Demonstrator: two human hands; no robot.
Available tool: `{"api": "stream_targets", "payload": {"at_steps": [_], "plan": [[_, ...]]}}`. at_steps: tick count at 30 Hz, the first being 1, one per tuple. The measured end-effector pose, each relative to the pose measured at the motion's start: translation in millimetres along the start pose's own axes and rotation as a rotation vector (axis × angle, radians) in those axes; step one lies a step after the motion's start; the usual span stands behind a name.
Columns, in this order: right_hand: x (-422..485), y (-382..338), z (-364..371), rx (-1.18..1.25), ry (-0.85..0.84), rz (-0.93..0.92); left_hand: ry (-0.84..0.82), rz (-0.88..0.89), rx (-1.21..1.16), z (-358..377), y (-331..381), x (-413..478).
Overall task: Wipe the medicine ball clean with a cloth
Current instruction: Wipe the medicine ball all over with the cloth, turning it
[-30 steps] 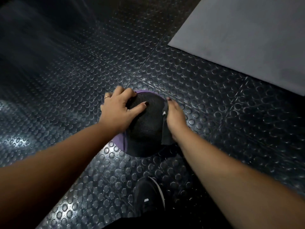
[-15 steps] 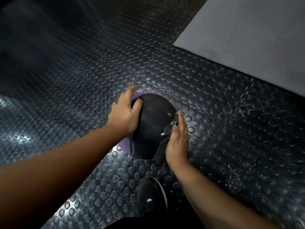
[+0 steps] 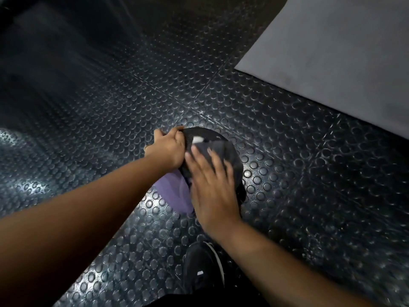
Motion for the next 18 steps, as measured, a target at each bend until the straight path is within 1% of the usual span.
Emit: {"api": "stream_targets", "payload": {"at_steps": [2, 4, 8, 10, 12, 15, 18], "plan": [[-23, 3, 2, -0.014, 0.007, -0.063, -0.007, 0.013, 0.044, 2, 0, -2], [-18, 12, 1, -0.011, 0.023, -0.078, -0.003, 0.036, 0.042, 1, 4, -10], [32, 16, -1, -0.013, -0.047, -0.02, -0.028, -0.018, -0.13, -11, 14, -27], [68, 19, 5, -0.028, -0.112, -0.005, -0.065, 0.009, -0.172, -14, 15, -33], [99, 27, 15, -0.046, -0.216, 0.037, -0.112, 0.068, -0.117, -14, 15, -35], [125, 40, 26, -0.036, -0.37, 0.108, -0.16, 0.074, -0.104, -13, -1, -31], [136, 50, 28, -0.028, -0.435, 0.172, -0.217, 0.1, -0.096, -9, -7, -35]]}}
Point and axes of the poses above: each hand's wrist, its own x-axis towards the middle knuckle, its own z-axis out of the palm, y = z × x, the point moved 6 cm from there along x, towards the middle knuckle, and after that the axes turned 11 degrees about y, right-handed, at the moved point
